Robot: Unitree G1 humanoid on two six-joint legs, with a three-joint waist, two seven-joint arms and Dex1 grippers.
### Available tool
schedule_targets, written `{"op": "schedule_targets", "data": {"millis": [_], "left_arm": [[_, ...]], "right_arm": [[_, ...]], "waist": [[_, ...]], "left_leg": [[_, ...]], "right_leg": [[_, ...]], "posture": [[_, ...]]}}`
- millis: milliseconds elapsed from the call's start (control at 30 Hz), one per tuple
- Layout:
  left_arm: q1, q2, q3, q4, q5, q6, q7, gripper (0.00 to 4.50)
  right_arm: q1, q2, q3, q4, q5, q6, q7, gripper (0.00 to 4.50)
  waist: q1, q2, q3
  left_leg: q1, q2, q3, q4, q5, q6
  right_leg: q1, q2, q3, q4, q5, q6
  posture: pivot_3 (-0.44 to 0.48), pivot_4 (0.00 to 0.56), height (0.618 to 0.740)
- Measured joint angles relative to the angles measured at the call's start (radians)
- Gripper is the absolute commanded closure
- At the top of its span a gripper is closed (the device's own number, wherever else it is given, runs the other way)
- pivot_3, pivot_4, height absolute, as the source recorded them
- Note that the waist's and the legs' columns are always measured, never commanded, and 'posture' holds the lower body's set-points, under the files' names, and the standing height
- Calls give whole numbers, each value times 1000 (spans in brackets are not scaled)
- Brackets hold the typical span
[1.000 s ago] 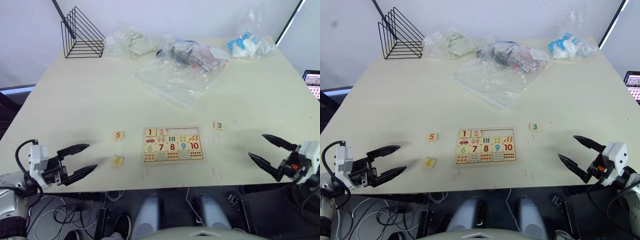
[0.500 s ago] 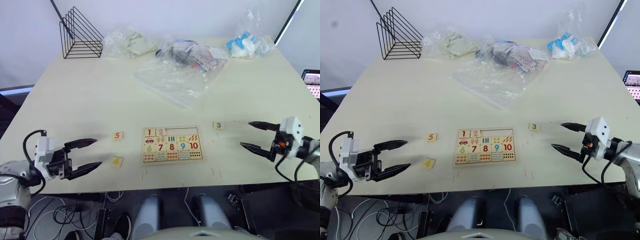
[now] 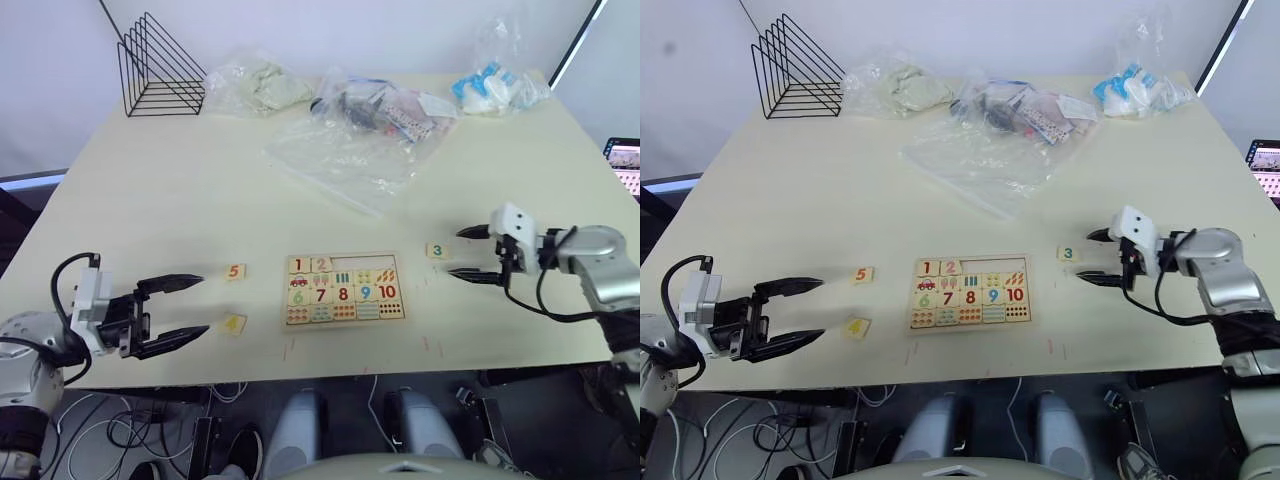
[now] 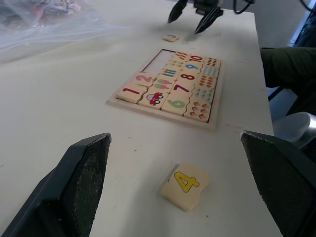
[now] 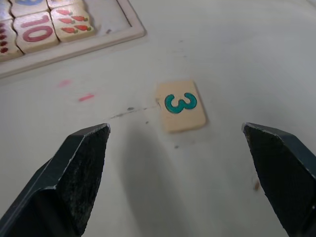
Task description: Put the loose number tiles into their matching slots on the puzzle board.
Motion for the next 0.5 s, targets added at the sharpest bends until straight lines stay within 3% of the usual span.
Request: {"op": "schedule_targets", "data": {"millis": [333, 433, 500], "left_arm": [[20, 52, -54, -28, -70, -29, 0, 0], [18, 57, -68, -29, -75, -40, 0, 0], [14, 60, -74, -29, -81, -44, 0, 0]], "right_arm": [[-91, 35, 40, 111, -75, -21, 9, 14], [-109, 44, 42, 139, -82, -28, 26, 833], [-112, 51, 42, 142, -88, -38, 33, 1731]], "waist": [[1, 0, 0], [0, 0, 0], [0, 0, 0]], "left_leg": [[0, 0, 0, 0, 0, 0], [0, 0, 1, 0, 0, 0], [0, 0, 1, 0, 0, 0]], "right_leg": [[0, 0, 0, 0, 0, 0], [0, 0, 0, 0, 0, 0], [0, 0, 0, 0, 0, 0]], "posture": [[0, 150, 740], [0, 150, 740], [0, 150, 740]]}}
